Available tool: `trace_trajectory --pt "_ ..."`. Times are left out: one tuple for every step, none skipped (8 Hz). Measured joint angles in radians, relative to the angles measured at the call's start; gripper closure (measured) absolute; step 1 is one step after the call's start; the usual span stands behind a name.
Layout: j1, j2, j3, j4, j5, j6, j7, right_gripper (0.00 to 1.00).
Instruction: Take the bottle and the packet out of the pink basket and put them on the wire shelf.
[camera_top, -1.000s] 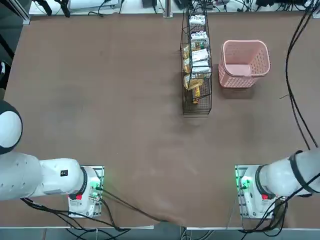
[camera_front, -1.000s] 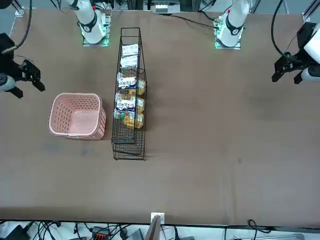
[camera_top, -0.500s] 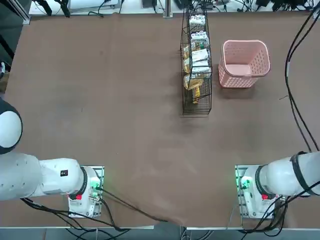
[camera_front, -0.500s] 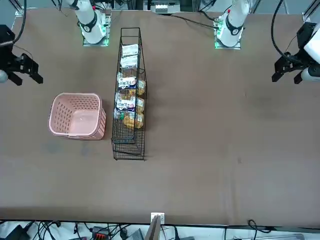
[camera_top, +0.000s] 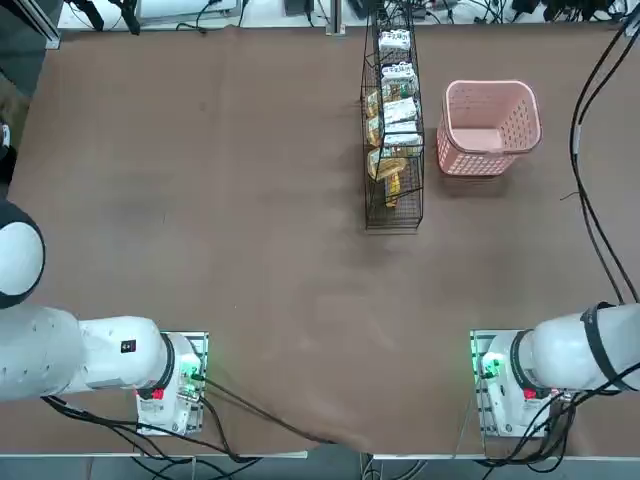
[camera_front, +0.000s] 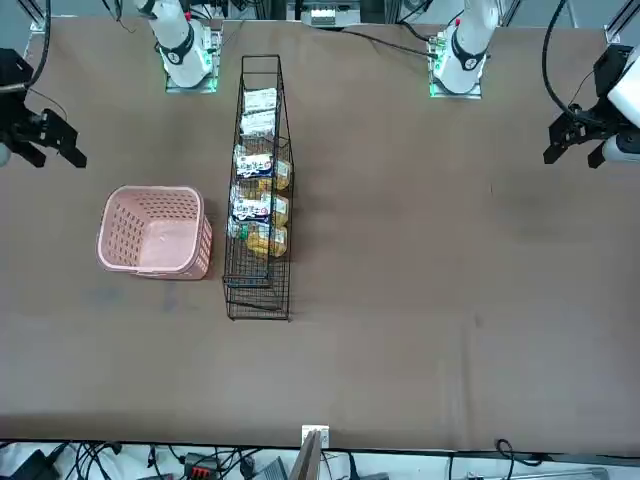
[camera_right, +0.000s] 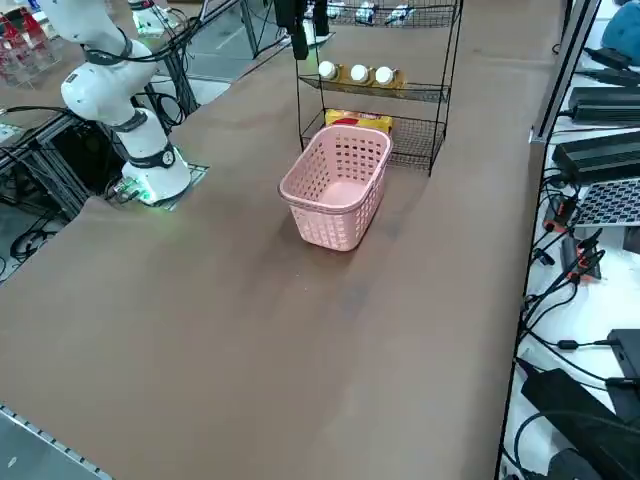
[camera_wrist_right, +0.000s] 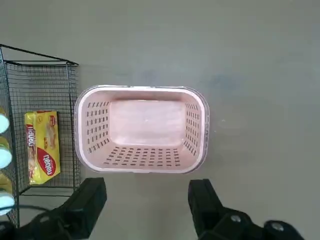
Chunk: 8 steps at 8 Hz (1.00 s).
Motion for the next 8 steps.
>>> trace_trajectory --pt "0.0 0.0 0.0 -0.006 0.0 0.01 0.0 0.0" --pt "0.0 0.0 0.002 -0.013 0.0 0.025 -0.001 0.0" --pt "0.002 0.0 0.007 -0.017 0.003 0.039 -0.001 0.0" --pt "0.003 0.0 0.012 -0.017 0.003 0.053 -0.001 0.0" --pt "0.003 0.0 0.013 -0.018 0.009 0.071 -0.001 0.0" --pt "0.003 0.0 0.013 -0.018 0.019 0.081 -0.001 0.0" --pt "0.003 0.0 0.015 -0.019 0.026 0.081 -0.002 0.0" --pt "0.004 0.0 0.023 -0.022 0.028 0.079 -0.002 0.0"
